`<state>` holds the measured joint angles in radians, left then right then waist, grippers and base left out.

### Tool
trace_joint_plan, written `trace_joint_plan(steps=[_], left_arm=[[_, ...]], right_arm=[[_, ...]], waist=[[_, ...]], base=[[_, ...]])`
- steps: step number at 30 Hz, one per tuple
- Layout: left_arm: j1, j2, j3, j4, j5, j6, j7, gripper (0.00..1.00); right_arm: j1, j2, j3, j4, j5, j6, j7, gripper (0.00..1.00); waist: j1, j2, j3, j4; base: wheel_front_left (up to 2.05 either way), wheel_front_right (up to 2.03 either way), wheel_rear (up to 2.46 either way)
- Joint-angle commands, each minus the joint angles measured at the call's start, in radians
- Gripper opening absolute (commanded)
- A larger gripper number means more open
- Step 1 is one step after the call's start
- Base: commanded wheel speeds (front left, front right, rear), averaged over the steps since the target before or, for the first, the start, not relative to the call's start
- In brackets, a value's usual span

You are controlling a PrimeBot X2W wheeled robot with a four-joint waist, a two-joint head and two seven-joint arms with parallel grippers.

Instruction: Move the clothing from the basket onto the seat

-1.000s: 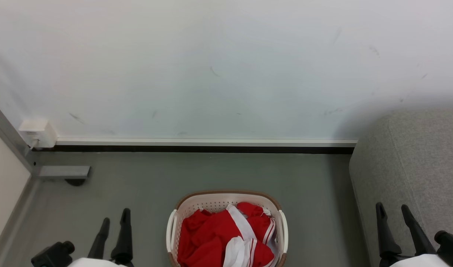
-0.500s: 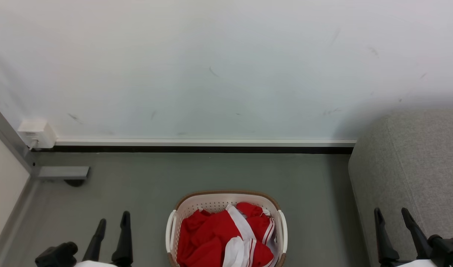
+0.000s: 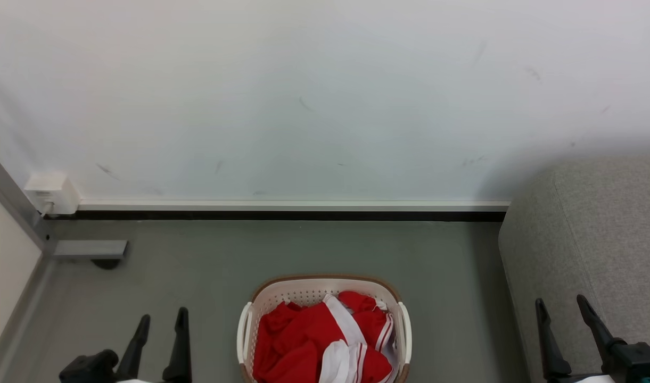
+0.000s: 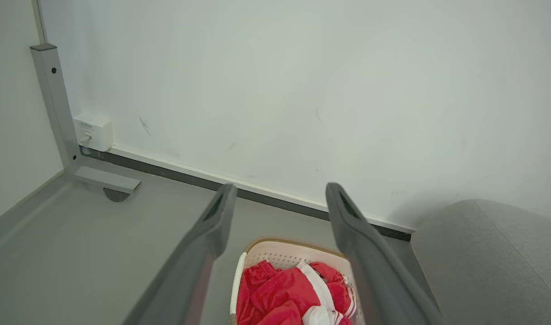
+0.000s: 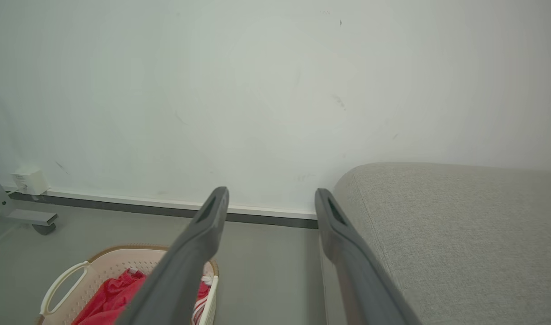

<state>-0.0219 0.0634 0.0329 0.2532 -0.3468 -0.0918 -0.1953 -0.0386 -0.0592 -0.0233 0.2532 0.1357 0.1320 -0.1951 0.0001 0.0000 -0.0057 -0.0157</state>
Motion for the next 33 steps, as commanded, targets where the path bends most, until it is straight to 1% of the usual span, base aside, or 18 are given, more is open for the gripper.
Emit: trace_joint_plan(steps=[1,10,33], left_arm=[[0.003,0.003,0.005,-0.002,0.028,-0.002,-0.007,1.00],[0.005,0.001,0.014,0.003,0.106,-0.006,-0.028,1.00],[0.016,-0.005,0.029,0.011,0.282,-0.010,-0.070,1.00]], right_arm=[[0.004,-0.001,-0.007,-0.008,-0.025,-0.002,-0.008,1.00],[0.013,0.006,-0.027,0.005,-0.084,-0.002,-0.027,1.00],[0.019,0.008,-0.028,0.060,-0.146,-0.002,-0.070,1.00]], waist=[[-0.0001,0.0000,0.000,0.000],[-0.0001,0.0000,0.000,-0.003],[-0.0001,0.0000,-0.002,-0.009]], base=[[0.00,0.00,0.00],[0.00,0.00,0.00],[0.00,0.00,0.00]])
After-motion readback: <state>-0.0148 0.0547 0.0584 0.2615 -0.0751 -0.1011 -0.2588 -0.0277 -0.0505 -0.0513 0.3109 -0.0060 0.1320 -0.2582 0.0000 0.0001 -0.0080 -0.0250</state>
